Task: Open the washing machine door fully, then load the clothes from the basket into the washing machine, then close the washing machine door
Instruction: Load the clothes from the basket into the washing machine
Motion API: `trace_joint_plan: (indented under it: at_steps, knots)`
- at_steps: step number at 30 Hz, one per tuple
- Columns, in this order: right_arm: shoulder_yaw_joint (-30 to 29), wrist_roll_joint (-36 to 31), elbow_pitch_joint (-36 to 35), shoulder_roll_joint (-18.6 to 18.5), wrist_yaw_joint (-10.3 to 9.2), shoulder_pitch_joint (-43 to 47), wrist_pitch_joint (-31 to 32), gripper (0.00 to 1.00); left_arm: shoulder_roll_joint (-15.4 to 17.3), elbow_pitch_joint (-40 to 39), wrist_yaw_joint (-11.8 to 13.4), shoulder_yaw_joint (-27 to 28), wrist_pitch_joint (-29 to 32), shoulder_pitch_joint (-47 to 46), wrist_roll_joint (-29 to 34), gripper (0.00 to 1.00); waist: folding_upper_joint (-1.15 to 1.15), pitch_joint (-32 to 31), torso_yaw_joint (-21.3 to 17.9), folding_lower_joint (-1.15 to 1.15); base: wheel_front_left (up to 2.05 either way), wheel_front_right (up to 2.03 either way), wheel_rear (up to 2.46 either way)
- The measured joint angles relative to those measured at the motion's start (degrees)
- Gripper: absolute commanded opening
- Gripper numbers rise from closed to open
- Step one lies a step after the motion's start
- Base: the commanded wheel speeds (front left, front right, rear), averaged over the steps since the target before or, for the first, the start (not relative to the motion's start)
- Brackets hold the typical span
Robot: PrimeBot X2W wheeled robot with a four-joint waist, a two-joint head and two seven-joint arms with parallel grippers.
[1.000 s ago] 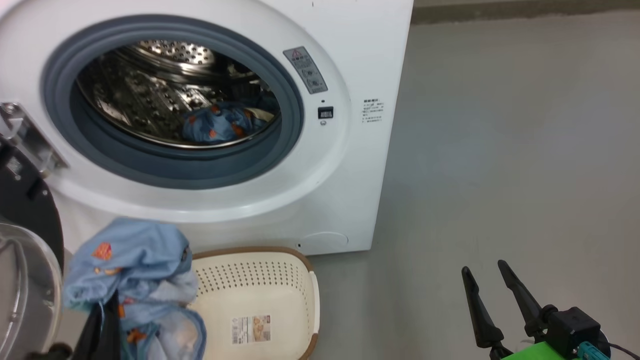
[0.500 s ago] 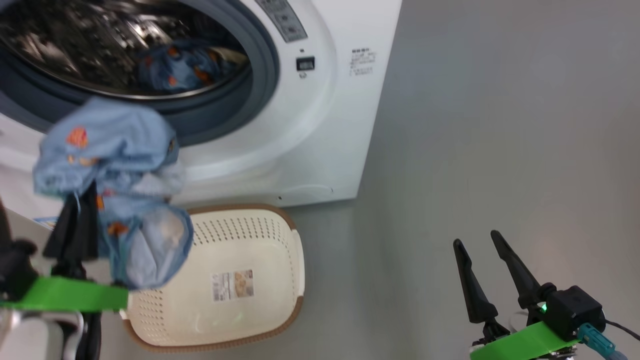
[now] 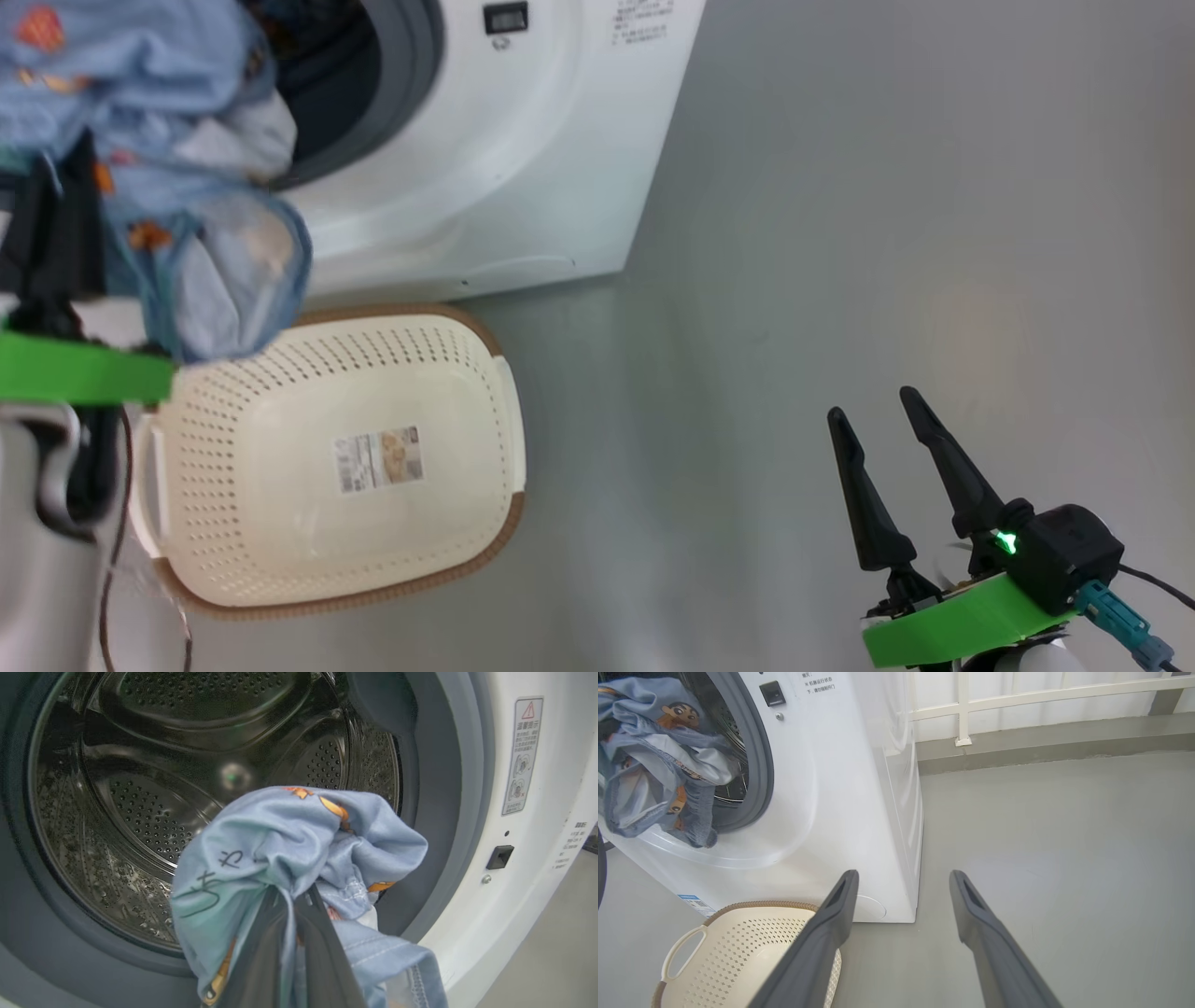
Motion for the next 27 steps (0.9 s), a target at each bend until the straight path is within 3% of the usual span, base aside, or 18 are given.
trace_joint_plan:
  at_steps: [15, 27]
  knots:
    - [2.1, 0.4, -2.0, 0.0, 0.0, -2.1, 0.0, 1.0, 4.3, 10.2, 0.0, -4.5, -0.1, -18.7, -4.7, 0.0, 0.0, 9.5, -3.0, 0.0, 0.0, 0.0, 0.0]
    - [5.4, 1.5, -2.3, 0.0, 0.0, -2.0, 0.0, 1.0, 7.4, 15.4, 0.0, -7.5, 2.8, -29.3, -5.8, 0.0, 0.0, 12.3, -7.2, 0.0, 0.0, 0.0, 0.0]
